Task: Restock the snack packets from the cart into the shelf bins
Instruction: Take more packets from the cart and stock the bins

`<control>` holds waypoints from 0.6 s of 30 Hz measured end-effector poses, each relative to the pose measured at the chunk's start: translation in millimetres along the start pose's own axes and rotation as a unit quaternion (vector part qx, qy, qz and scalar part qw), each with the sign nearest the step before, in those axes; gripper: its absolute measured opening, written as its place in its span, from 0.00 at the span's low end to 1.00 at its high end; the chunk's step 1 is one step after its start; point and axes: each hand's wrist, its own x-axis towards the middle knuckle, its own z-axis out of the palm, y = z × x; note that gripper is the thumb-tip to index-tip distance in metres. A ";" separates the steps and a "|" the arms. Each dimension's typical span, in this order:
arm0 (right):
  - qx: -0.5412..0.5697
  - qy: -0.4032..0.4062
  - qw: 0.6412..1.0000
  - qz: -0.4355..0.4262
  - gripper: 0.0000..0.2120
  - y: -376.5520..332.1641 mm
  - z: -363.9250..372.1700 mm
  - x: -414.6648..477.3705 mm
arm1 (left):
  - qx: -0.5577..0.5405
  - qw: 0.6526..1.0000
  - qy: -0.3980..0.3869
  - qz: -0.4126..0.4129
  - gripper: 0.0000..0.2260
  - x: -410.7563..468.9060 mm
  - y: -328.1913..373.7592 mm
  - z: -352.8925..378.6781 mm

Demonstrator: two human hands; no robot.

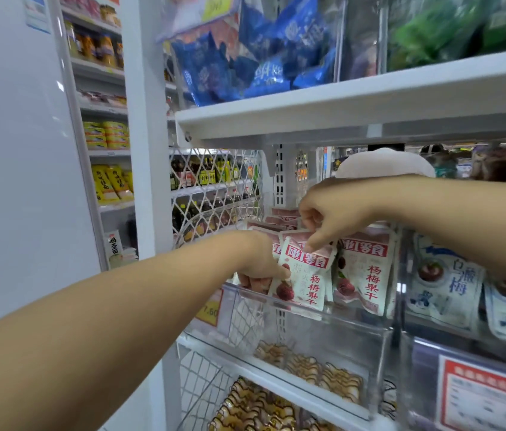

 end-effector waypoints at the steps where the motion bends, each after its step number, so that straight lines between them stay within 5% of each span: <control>1: 0.014 0.004 1.000 -0.003 0.15 -3.8 -2.1 -4.2 | 0.004 1.000 0.015 0.001 0.25 -7.8 -2.6 -2.7; 9: 0.035 0.083 0.994 -0.055 0.14 -62.9 -17.0 -57.7 | -0.103 0.963 0.243 0.047 0.13 -109.5 -12.5 -12.1; 18: 0.104 0.135 0.972 -0.159 0.11 -164.9 15.6 -132.3 | -0.284 0.917 0.279 0.029 0.06 -247.2 -31.5 72.4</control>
